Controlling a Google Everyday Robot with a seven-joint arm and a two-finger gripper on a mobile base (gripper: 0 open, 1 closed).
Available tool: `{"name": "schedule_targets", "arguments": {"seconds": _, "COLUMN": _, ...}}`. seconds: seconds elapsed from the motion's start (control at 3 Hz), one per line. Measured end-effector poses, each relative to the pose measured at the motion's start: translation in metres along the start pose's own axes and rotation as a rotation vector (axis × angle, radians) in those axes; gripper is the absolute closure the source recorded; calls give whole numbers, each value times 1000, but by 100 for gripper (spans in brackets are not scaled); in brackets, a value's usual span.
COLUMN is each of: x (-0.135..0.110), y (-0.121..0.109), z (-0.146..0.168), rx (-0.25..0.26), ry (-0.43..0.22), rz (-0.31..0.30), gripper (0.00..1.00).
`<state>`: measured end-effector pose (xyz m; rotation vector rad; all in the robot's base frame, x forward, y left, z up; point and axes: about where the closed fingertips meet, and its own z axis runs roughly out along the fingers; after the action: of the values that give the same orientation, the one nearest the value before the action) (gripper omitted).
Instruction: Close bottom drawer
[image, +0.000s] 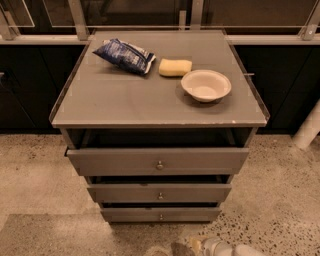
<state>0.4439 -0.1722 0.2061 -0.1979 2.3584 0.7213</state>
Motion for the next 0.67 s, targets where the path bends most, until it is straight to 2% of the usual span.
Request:
{"name": "schedule_targets", "arguments": {"seconds": 0.33, "x": 0, "y": 0, "z": 0, "rx": 0, "ry": 0, "rz": 0, "gripper": 11}}
{"name": "schedule_targets", "arguments": {"seconds": 0.67, "x": 0, "y": 0, "z": 0, "rx": 0, "ry": 0, "rz": 0, "gripper": 0}}
